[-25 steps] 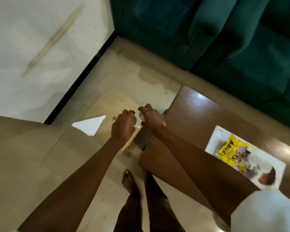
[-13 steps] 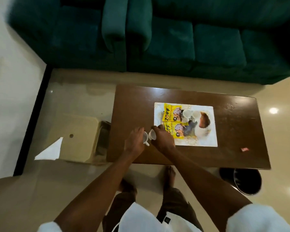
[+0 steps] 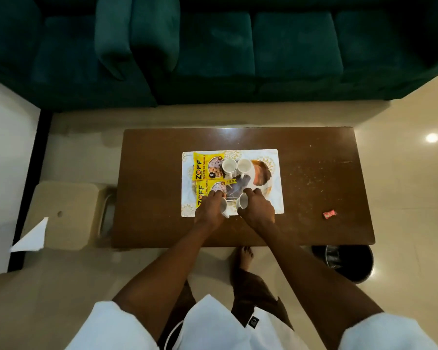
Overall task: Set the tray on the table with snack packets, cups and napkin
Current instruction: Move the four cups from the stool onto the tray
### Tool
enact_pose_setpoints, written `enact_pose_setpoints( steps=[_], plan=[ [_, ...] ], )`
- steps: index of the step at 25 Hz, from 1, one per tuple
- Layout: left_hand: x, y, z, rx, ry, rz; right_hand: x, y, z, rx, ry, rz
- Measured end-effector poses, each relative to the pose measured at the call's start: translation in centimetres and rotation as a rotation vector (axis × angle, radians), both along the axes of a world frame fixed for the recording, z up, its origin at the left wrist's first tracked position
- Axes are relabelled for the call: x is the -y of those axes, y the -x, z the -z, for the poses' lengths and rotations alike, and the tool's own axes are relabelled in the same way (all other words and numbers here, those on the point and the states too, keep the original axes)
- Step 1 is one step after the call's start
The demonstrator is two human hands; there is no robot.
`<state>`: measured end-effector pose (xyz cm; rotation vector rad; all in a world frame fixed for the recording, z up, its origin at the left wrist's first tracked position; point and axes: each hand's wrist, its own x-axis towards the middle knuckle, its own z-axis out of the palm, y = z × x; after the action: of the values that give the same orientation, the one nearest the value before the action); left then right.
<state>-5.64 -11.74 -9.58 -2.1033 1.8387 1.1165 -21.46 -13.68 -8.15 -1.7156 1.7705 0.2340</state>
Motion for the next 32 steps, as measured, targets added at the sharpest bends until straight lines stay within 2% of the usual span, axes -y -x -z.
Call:
enact_pose_setpoints(
  steps=[6, 10, 16, 21, 32],
  plan=[
    [4.4, 2.4, 4.3, 0.041, -0.002, 0.025, 2.2, 4.8, 5.1, 0.018, -0.054, 0.078],
    [7.1, 3.4, 7.7, 0.025, 0.037, 0.093, 4.4, 4.9, 8.6, 0.029, -0.055, 0.134],
    [8.6, 4.0, 13.7, 0.049, 0.081, 0.100, 7.6, 3.2, 14.3, 0.026, 0.001, 0.104],
    [8.9, 3.8, 16.0, 0.078, 0.096, 0.081, 8.9, 1.8, 16.3, 0.016, -0.009, 0.073],
    [8.3, 5.0, 17.4, -0.011, 0.117, 0.055, 9.8, 2.3, 17.3, -0.015, 0.036, 0.032]
  ],
)
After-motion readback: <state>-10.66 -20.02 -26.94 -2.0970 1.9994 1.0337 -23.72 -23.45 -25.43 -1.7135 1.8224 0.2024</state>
